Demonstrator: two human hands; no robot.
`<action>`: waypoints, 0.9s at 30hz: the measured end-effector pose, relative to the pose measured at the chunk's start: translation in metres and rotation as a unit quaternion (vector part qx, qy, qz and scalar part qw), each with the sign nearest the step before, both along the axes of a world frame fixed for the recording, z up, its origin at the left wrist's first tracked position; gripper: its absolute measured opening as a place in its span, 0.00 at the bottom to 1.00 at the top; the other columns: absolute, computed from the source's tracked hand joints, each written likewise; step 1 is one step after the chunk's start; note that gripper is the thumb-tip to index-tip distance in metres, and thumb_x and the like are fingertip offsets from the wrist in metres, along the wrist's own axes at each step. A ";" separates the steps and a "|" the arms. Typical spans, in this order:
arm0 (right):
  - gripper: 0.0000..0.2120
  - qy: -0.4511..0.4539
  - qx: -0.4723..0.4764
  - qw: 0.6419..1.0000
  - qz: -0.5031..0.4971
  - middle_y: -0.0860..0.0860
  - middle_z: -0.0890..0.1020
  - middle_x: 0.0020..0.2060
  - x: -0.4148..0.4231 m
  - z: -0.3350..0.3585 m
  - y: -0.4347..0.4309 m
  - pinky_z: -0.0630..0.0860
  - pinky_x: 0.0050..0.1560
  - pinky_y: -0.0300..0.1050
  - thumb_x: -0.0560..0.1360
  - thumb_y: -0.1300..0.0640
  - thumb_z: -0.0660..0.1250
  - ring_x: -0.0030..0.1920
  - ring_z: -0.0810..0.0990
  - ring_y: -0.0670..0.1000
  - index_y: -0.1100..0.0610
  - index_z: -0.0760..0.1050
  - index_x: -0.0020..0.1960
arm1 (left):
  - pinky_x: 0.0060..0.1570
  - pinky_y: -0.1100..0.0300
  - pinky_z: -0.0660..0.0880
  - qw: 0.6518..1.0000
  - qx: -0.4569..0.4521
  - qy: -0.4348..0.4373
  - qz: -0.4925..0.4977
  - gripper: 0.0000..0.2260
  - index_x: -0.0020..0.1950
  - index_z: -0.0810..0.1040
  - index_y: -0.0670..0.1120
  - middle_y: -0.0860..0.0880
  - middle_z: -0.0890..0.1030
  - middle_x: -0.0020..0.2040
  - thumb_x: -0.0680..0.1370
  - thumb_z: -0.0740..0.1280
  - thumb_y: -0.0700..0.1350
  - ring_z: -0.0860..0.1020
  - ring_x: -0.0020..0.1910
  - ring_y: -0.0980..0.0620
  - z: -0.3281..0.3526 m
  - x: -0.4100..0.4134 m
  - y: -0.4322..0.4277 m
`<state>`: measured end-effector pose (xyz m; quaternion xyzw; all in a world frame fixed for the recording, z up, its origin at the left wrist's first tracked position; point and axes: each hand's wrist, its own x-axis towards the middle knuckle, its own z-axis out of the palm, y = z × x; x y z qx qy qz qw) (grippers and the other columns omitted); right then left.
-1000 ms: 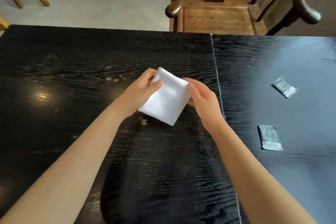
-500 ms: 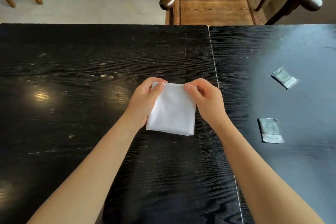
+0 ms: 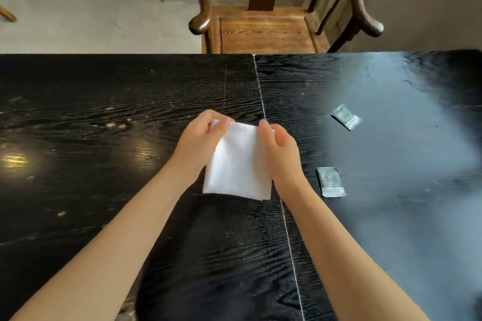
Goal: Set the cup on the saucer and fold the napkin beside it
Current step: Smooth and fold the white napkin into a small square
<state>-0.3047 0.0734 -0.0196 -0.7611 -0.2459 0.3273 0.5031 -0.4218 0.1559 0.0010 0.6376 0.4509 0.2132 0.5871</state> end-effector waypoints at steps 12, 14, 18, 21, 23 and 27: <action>0.07 -0.246 0.038 0.965 0.086 0.41 0.75 0.26 0.086 0.136 -0.133 0.67 0.32 0.27 0.77 0.50 0.63 0.31 0.73 0.35 0.51 0.71 0.41 | 0.48 0.67 0.77 0.893 0.060 0.082 -0.439 0.13 0.58 0.78 0.50 0.53 0.83 0.50 0.79 0.60 0.54 0.81 0.48 0.59 0.137 0.086 -0.093; 0.09 -0.208 0.045 0.977 0.011 0.43 0.76 0.33 0.102 0.155 -0.160 0.69 0.34 0.30 0.77 0.46 0.62 0.34 0.75 0.39 0.50 0.73 0.44 | 0.50 0.62 0.77 0.898 0.100 0.068 -0.424 0.13 0.57 0.78 0.49 0.52 0.83 0.50 0.79 0.61 0.53 0.81 0.48 0.56 0.154 0.105 -0.118; 0.15 0.041 0.079 0.995 -0.049 0.48 0.79 0.38 0.122 0.180 -0.236 0.76 0.34 0.39 0.77 0.43 0.59 0.37 0.79 0.46 0.54 0.76 0.46 | 0.55 0.51 0.76 0.936 0.114 0.004 -0.333 0.13 0.57 0.76 0.48 0.49 0.81 0.53 0.79 0.60 0.53 0.80 0.52 0.50 0.180 0.136 -0.162; 0.14 0.146 0.145 0.974 -0.097 0.49 0.83 0.41 0.119 0.186 -0.280 0.78 0.32 0.39 0.77 0.45 0.60 0.37 0.83 0.46 0.54 0.77 0.50 | 0.57 0.47 0.75 0.950 0.131 -0.035 -0.282 0.12 0.57 0.74 0.47 0.46 0.80 0.56 0.80 0.59 0.52 0.78 0.54 0.48 0.194 0.159 -0.206; 0.15 0.130 0.149 0.963 -0.184 0.52 0.82 0.46 0.122 0.188 -0.297 0.78 0.37 0.42 0.78 0.44 0.58 0.44 0.82 0.51 0.54 0.76 0.51 | 0.57 0.43 0.74 0.950 0.166 -0.044 -0.260 0.13 0.56 0.74 0.45 0.43 0.79 0.56 0.80 0.58 0.52 0.78 0.54 0.45 0.198 0.172 -0.243; 0.22 -0.133 0.069 0.927 -0.344 0.55 0.77 0.40 0.136 0.202 -0.335 0.62 0.38 0.45 0.79 0.45 0.50 0.43 0.74 0.56 0.62 0.70 0.42 | 0.33 0.50 0.76 0.949 0.198 -0.083 -0.230 0.16 0.56 0.72 0.41 0.41 0.78 0.49 0.81 0.56 0.53 0.79 0.43 0.43 0.196 0.193 -0.305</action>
